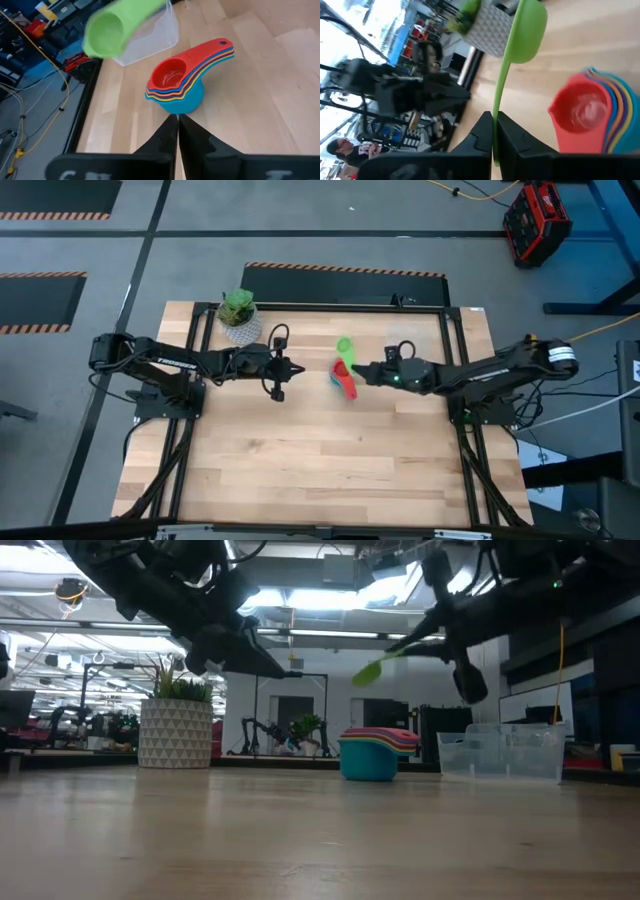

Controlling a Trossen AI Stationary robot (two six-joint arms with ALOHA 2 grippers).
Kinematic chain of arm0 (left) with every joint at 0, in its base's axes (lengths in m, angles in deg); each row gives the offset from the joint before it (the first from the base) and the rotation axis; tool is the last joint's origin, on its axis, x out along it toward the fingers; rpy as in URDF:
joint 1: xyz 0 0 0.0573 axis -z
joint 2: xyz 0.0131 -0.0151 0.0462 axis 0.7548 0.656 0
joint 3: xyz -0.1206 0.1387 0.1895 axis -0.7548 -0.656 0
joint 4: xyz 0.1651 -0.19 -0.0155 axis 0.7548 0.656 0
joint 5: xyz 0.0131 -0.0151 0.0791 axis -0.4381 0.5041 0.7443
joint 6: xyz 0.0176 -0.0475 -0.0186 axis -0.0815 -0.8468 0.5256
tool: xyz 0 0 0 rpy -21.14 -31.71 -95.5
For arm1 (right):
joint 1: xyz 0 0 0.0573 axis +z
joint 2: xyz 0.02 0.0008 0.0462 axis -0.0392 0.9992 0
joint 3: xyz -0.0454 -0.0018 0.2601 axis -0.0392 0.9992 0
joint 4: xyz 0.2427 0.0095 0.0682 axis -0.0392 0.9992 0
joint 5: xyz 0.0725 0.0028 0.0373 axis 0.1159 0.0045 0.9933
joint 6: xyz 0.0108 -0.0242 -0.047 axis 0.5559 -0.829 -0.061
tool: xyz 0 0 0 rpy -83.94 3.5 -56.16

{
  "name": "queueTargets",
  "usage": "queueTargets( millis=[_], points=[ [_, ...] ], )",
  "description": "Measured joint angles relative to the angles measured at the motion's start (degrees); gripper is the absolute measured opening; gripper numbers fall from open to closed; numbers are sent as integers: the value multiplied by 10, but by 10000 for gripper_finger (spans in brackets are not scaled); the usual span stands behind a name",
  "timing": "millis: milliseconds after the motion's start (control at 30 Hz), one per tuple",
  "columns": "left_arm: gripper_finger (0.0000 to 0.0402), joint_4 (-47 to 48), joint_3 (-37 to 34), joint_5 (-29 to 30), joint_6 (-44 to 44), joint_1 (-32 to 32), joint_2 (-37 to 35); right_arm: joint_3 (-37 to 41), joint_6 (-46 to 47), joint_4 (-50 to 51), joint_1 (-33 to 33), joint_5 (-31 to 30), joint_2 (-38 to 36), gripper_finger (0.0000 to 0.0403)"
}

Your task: Nest measuring cups in basket

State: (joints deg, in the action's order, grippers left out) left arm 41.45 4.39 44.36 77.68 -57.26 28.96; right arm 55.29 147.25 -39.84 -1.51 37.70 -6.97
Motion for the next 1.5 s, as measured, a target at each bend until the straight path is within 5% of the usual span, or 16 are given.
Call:
queueTargets(
  millis=[633,1500],
  points=[
    [2,2,0,0,0,0,0,0,58,-22,31,11,101,8],
    [6,7,0,0,0,0,1,0,73,6,36,37,101,39]
  ],
)
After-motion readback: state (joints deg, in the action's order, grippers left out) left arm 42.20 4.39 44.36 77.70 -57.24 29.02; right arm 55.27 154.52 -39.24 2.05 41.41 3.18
